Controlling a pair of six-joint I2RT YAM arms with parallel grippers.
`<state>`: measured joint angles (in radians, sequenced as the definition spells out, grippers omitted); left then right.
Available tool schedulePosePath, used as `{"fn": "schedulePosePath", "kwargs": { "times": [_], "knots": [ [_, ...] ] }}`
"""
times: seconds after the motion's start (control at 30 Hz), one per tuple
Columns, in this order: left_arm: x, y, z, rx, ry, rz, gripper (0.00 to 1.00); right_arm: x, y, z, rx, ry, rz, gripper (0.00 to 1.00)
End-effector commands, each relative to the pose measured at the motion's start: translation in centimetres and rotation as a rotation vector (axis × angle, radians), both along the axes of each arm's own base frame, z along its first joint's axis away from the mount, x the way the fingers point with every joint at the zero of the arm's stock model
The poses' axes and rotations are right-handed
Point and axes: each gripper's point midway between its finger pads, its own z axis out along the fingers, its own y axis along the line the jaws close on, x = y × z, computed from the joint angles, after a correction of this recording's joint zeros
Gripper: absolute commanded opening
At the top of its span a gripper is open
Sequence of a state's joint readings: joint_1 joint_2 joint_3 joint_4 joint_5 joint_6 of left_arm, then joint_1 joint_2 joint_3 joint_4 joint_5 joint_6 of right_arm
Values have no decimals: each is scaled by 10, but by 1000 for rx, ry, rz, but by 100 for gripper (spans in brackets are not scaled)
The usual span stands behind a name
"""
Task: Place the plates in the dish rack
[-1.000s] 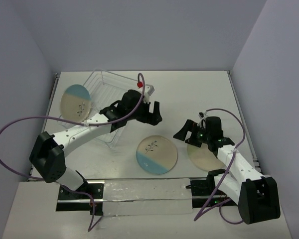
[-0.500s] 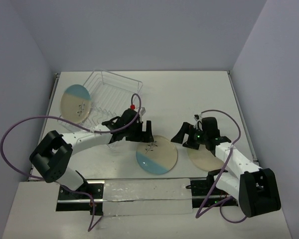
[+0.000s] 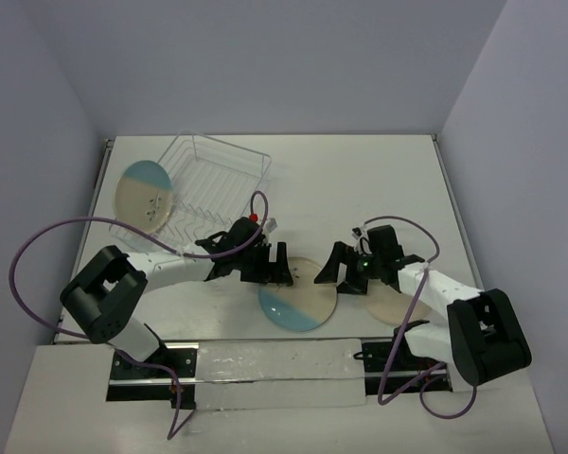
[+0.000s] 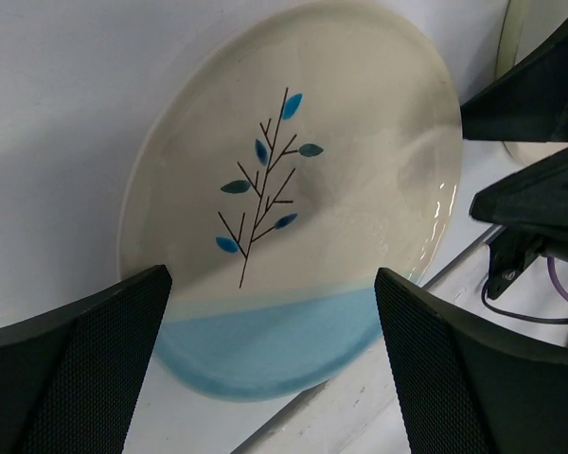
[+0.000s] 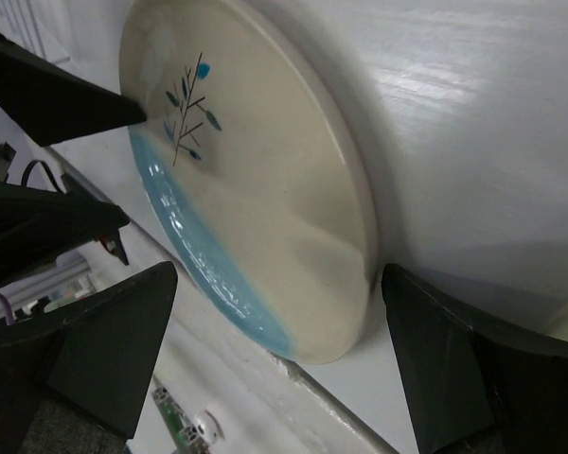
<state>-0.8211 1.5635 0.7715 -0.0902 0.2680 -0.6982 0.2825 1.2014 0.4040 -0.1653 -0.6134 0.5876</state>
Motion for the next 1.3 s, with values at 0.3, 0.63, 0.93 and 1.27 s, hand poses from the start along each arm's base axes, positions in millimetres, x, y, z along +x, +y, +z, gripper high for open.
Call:
{"fn": "schedulePosePath", "kwargs": {
  "times": [0.3,0.63,0.93,1.27],
  "knots": [
    [-12,19,-33,138,56,-16,96,-2,13,-1,-8,66,45,96],
    [24,54,22,331,-143,149,99,-1,6,-12,-57,75,30,96],
    [0,52,-31,322,-5,146,99,-1,4,-12,-72,64,35,96],
    [-15,54,-58,415,83,130,2,2,4,-5,-72,46,26,96]
  ]
}}
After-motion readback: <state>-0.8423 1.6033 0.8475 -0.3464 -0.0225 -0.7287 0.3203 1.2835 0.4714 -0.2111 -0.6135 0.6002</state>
